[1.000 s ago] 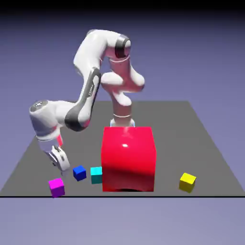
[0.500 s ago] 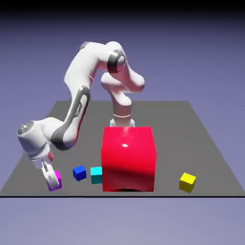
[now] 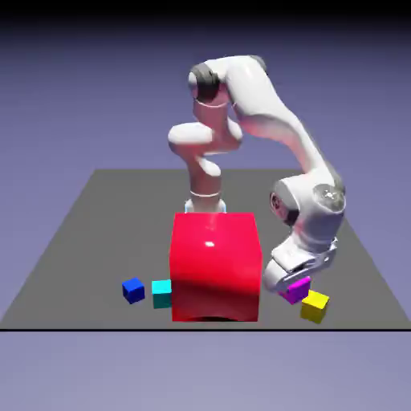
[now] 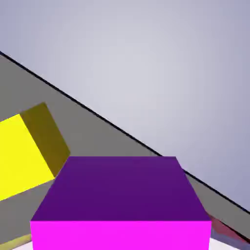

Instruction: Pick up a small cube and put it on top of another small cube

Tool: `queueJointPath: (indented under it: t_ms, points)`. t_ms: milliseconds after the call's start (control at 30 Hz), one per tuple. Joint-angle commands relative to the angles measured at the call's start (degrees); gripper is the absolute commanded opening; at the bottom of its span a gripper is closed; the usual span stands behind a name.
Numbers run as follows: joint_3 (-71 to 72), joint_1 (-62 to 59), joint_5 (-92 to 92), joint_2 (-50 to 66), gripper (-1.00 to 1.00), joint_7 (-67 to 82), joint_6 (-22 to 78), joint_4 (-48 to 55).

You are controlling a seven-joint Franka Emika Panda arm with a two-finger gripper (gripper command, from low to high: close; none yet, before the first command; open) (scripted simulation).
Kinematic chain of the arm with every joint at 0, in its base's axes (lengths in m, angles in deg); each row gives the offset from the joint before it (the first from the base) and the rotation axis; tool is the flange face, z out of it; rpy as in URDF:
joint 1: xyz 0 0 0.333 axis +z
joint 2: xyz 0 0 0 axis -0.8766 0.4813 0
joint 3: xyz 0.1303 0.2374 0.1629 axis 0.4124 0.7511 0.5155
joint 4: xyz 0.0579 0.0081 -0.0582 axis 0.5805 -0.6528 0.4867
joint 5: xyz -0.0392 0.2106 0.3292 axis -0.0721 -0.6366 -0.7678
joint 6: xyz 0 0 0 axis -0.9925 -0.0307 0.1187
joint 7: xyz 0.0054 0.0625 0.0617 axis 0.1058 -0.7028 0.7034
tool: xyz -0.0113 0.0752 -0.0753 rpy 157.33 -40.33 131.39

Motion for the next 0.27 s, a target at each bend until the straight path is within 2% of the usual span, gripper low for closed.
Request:
queueJointPath:
  t_ms: [0,133,167,233]
  points:
    - [0.0,0.0,0.2,0.0,-1.0,-0.1,0.0,0.0]
    - [-1.7,0.5,2.8,5.5,-1.0,-1.8,-8.1,-2.9]
    - [-1.7,0.5,2.8,5.5,1.0,-1.8,-8.1,-2.9]
    - [-1.2,0.4,2.0,3.8,1.0,-1.3,-5.7,-2.0]
